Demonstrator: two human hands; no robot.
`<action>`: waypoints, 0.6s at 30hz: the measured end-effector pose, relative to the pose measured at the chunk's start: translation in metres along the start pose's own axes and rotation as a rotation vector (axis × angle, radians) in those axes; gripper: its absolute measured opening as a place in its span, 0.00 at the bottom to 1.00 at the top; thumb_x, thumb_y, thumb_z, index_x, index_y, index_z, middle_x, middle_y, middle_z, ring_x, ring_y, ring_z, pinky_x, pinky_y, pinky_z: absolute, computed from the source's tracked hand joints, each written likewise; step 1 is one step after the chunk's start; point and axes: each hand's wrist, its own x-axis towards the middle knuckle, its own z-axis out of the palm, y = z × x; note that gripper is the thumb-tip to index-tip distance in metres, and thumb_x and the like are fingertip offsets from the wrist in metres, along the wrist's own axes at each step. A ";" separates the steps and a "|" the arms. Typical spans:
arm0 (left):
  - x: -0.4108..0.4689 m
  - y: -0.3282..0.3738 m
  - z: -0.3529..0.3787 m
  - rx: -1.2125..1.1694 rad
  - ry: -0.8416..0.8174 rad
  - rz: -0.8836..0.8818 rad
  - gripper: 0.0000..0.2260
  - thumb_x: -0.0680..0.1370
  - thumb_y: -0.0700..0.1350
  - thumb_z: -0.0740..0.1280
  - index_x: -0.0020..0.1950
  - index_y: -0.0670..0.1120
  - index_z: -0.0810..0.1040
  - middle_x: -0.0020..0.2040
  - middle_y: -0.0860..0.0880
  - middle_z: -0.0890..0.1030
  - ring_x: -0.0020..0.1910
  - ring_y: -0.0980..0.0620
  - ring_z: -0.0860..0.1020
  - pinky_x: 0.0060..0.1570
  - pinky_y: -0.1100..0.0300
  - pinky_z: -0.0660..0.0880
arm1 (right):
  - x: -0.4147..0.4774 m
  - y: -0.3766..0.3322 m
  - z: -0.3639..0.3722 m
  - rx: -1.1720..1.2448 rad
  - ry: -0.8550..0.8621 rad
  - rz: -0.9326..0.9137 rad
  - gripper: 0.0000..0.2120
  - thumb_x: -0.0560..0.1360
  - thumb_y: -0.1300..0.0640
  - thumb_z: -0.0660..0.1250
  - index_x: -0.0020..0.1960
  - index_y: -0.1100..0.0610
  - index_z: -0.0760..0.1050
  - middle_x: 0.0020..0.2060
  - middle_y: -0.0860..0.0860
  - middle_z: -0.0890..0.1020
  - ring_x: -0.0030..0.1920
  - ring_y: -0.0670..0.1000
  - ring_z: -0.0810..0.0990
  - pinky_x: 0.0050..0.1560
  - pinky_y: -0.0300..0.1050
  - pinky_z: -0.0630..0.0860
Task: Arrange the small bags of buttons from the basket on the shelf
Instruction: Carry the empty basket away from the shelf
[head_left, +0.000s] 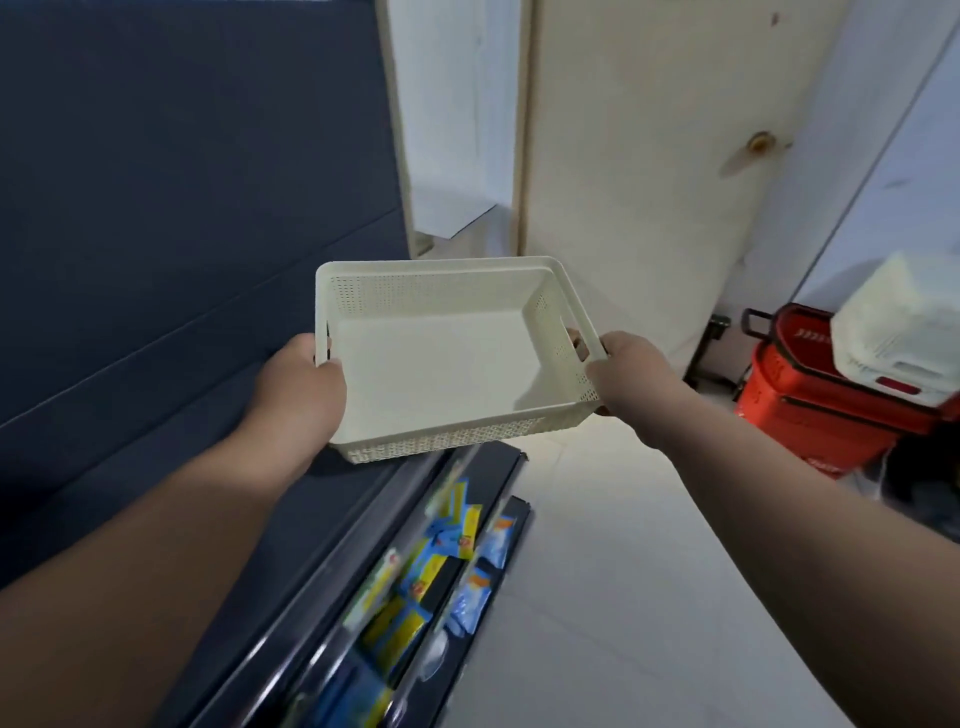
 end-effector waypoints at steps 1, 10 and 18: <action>0.002 0.013 0.020 -0.002 -0.017 0.015 0.10 0.77 0.41 0.56 0.50 0.49 0.76 0.47 0.51 0.79 0.46 0.46 0.77 0.42 0.55 0.73 | 0.008 0.008 -0.018 0.011 0.008 0.011 0.18 0.73 0.68 0.53 0.36 0.47 0.73 0.35 0.49 0.76 0.40 0.55 0.74 0.51 0.60 0.79; 0.011 0.124 0.212 -0.007 -0.170 0.117 0.08 0.78 0.42 0.57 0.49 0.47 0.76 0.49 0.47 0.80 0.48 0.44 0.78 0.47 0.52 0.75 | 0.094 0.102 -0.182 -0.037 0.138 0.105 0.10 0.75 0.60 0.59 0.49 0.63 0.76 0.37 0.56 0.77 0.35 0.55 0.74 0.38 0.57 0.79; 0.034 0.204 0.361 0.075 -0.348 0.223 0.08 0.77 0.46 0.57 0.45 0.52 0.76 0.44 0.50 0.79 0.45 0.44 0.78 0.46 0.49 0.78 | 0.168 0.179 -0.287 -0.065 0.244 0.283 0.11 0.73 0.63 0.58 0.51 0.60 0.76 0.47 0.61 0.80 0.38 0.55 0.73 0.36 0.48 0.70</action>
